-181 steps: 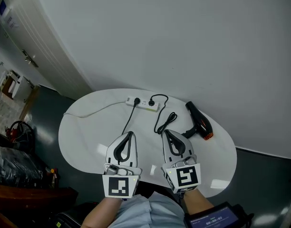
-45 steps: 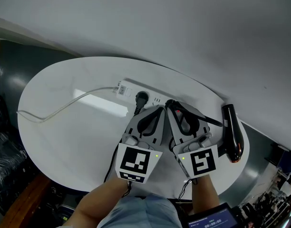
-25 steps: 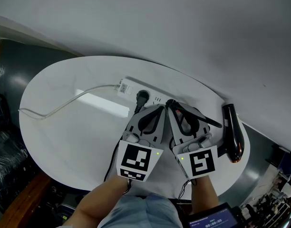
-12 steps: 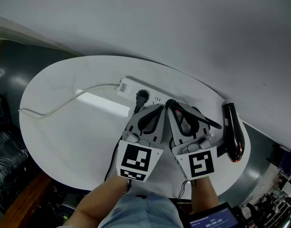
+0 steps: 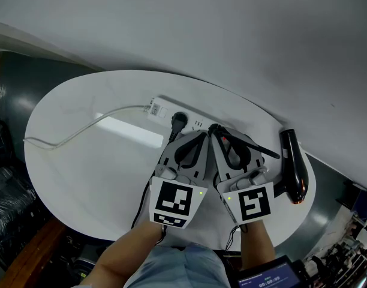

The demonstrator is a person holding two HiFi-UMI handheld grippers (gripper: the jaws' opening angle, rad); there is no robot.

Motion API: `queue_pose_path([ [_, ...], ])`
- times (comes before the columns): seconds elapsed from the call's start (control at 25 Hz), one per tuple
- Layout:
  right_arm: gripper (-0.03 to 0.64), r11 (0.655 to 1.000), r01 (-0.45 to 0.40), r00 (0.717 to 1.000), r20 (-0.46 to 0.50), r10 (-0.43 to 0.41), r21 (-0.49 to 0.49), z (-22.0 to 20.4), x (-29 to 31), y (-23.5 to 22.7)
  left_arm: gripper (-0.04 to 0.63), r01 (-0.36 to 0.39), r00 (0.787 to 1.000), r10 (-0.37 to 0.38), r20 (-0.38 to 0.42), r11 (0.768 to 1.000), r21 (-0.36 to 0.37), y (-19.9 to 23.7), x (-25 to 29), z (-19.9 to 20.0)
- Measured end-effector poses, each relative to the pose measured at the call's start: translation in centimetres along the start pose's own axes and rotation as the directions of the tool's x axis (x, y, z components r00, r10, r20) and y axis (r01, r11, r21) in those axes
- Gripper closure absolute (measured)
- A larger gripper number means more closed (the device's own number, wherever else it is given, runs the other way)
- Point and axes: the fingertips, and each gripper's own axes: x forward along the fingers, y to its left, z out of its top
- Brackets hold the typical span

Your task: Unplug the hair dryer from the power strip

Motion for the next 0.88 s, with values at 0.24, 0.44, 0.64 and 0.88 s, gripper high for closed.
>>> queue_pose_path([
  [0.24,0.563,1.0,0.006,0.999,0.034,-0.006,0.008,0.6,0.2,0.1,0.597,-0.003,1.0,0.003,-0.007,1.0,0.01,0.0,0.0,-0.1],
  [0.44,0.563,1.0,0.012,0.999,0.031,-0.013,0.018,0.8,0.1,0.2,0.597,0.007,1.0,-0.007,-0.018,1.0,0.011,0.0,-0.1,-0.1],
  [0.64,0.565,1.0,0.021,0.999,0.037,-0.021,-0.008,1.0,0.0,0.4,0.597,0.014,1.0,-0.013,-0.022,1.0,0.013,-0.1,-0.2,0.0],
  [0.88,0.565,1.0,0.024,0.999,0.036,-0.023,-0.005,1.1,-0.1,0.4,0.597,0.014,1.0,-0.014,-0.027,1.0,0.02,-0.2,-0.1,-0.1],
])
